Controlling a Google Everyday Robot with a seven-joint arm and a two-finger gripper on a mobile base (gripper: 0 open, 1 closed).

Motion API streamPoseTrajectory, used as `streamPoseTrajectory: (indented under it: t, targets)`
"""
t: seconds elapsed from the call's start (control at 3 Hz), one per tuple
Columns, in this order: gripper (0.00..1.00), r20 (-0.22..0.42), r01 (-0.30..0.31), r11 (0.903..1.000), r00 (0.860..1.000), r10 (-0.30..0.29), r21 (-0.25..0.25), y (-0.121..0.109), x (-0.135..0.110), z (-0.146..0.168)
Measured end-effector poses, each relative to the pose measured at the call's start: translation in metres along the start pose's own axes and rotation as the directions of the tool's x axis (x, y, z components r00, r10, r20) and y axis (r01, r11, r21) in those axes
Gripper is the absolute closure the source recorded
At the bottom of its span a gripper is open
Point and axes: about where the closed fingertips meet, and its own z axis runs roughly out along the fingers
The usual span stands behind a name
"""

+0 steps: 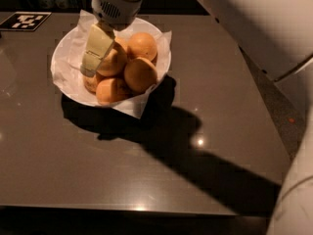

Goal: Pick orange from white bowl

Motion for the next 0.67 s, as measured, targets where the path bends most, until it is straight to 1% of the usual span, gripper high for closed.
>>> streamPoseTrajectory:
  t: [0.33, 0.67]
  targets:
    - [0.11, -0.009, -0.025, 0.9996, 1.000, 0.025, -0.012, -0.0047, 0.0046, 0.0076]
    - [0.13, -0.015, -0.037, 0.9992, 0.999, 0.036, -0.014, -0.0087, 0.0070, 0.0118]
